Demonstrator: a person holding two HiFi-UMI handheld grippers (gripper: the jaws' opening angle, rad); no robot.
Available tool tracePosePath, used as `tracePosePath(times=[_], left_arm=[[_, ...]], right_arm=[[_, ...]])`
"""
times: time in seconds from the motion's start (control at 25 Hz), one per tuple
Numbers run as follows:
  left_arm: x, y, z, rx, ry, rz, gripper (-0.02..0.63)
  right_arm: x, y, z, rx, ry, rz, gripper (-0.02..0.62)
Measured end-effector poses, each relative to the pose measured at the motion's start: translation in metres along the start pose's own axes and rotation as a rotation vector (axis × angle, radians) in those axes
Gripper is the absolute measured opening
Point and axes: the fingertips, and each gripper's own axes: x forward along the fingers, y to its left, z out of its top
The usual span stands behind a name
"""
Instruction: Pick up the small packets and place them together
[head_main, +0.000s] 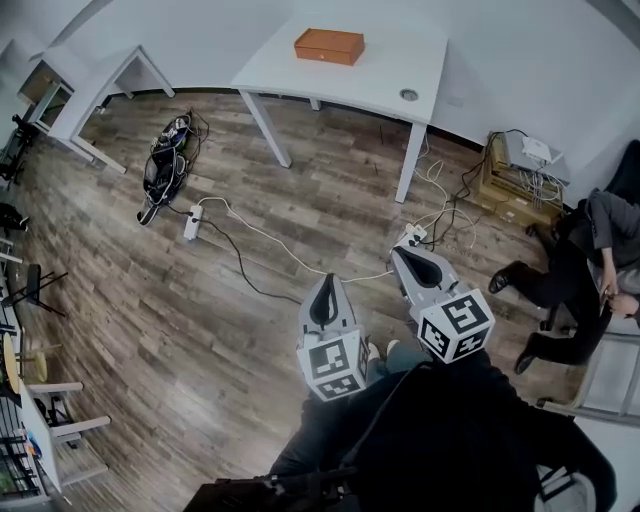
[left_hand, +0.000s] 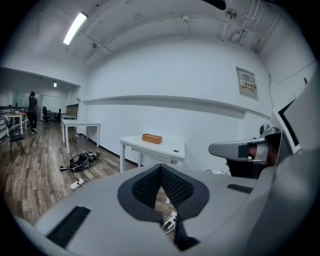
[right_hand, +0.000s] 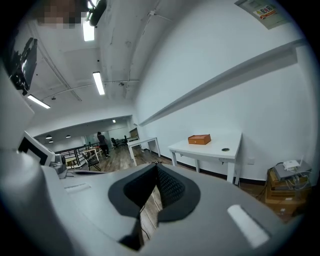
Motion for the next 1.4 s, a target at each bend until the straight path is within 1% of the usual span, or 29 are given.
tracePosePath(times=[0.2,0.32,0.44,0.6,0.76,0.92,1.12,1.4], left_arm=[[0.008,0.022,-0.016,-0.027,0.029,0.01,-0.002],[0.026,0.032,-0.012,-0.038,0.028,0.02,-0.002],[0.057,0.043,-0.004,-0.049,0.029,0.033,-0.002],[0.115,0.054,0.022,-0.04,0.025,0.043,-0.002],[0.181,0.065,0.066,-0.029,-0.002,0.051,-0.002],[0.237,0.08,0.102,-0.038,-0.031,0.081,-0.002],[0.289,0.09,0.125,-0.084,-0.052,0.094,-0.002],[0.341,0.119,0.145,-0.069,-0.043,0.11,-0.002]], right_arm=[[0.022,0.004,0.001,-0.005,-0.009,-0.005,0.002],[0.042,-0.005,0.003,-0.002,-0.001,-0.001,0.002],[0.074,-0.022,0.011,0.002,0.001,0.005,0.002],[0.133,-0.055,0.033,0.005,0.006,0.03,0.002],[0.194,-0.088,0.066,-0.007,0.008,0.055,0.002],[0.244,-0.118,0.096,-0.02,0.007,0.086,0.002],[0.298,-0.147,0.117,-0.054,0.018,0.113,0.002],[0.357,-0.167,0.125,-0.054,0.054,0.135,0.002]])
